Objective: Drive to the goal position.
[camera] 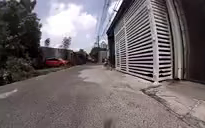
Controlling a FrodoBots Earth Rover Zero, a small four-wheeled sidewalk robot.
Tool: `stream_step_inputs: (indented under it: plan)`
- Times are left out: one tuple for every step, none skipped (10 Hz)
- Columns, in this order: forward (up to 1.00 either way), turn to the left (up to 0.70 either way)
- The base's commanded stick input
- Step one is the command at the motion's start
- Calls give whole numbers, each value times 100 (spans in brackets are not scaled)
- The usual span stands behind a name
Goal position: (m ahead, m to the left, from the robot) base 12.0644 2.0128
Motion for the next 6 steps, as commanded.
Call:
stream_step_inputs:
  plan:
    - [0,0]
    - [0,0]
    - [36,0]
    - [100,0]
    - [100,0]
    - [100,0]
